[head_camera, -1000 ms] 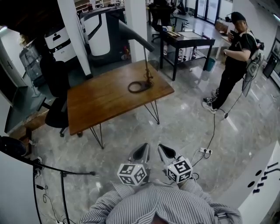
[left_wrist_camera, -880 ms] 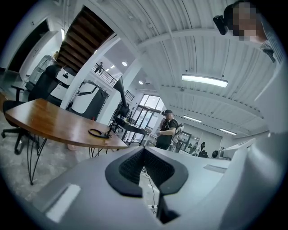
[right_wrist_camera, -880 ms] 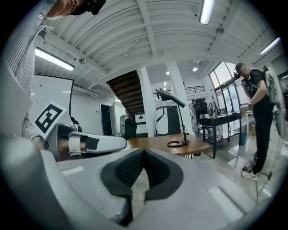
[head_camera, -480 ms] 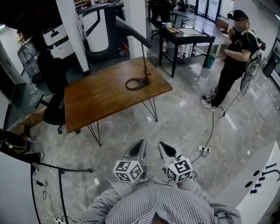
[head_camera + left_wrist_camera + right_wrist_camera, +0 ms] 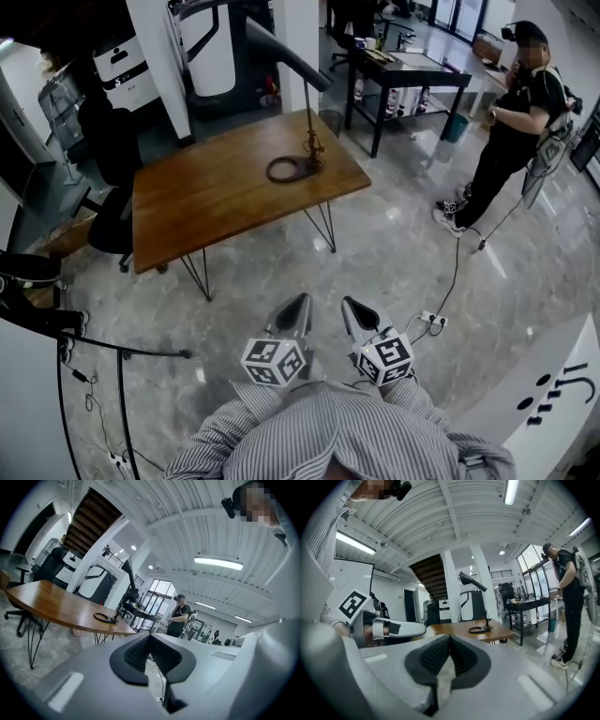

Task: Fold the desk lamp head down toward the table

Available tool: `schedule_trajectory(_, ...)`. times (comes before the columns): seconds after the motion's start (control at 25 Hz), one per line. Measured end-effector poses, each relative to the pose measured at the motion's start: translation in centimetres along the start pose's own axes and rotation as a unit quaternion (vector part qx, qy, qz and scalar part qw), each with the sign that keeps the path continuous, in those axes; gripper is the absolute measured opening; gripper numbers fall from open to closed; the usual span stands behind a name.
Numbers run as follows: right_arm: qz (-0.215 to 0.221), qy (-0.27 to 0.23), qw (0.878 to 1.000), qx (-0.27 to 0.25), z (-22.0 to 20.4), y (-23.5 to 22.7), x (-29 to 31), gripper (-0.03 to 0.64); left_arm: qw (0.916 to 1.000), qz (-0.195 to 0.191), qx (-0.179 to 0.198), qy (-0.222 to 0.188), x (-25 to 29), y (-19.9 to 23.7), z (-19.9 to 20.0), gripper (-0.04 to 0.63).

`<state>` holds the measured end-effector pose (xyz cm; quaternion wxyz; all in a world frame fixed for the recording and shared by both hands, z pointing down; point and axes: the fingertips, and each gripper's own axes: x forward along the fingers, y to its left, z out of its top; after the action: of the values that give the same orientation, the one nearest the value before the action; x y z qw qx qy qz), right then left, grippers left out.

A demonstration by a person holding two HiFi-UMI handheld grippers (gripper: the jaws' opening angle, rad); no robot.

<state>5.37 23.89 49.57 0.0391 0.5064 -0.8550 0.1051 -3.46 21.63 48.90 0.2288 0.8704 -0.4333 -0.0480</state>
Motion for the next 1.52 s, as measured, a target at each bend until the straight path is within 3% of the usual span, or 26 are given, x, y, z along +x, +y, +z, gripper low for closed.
schedule_trajectory(0.2, 0.008, 0.007, 1.0, 0.003, -0.4, -1.8, 3.4, 0.002, 0.9998, 0.004, -0.011, 0.014, 3.1, 2.3, -0.6, 0.0)
schedule_trajectory(0.4, 0.009, -0.001, 1.0, -0.001, 0.8, -5.0, 9.9, 0.002, 0.9998, 0.006, -0.008, 0.015, 8.5, 6.7, 1.6, 0.0)
schedule_trajectory(0.92, 0.012, -0.029, 0.999, -0.026, 9.4, -13.7, 30.8, 0.002, 0.9995, -0.025, 0.017, -0.009, 25.3, 17.8, 13.9, 0.0)
schedule_trajectory(1.2, 0.022, -0.021, 0.999, -0.041, 11.2, -17.9, 36.6, 0.002, 0.9989, -0.027, 0.023, -0.031, 31.4, 21.0, 17.9, 0.0)
schedule_trajectory(1.52, 0.016, -0.036, 0.997, -0.064, 15.2, -23.9, 42.4, 0.017, 0.9942, -0.019, 0.078, -0.072, 36.9, 22.1, 23.7, 0.0)
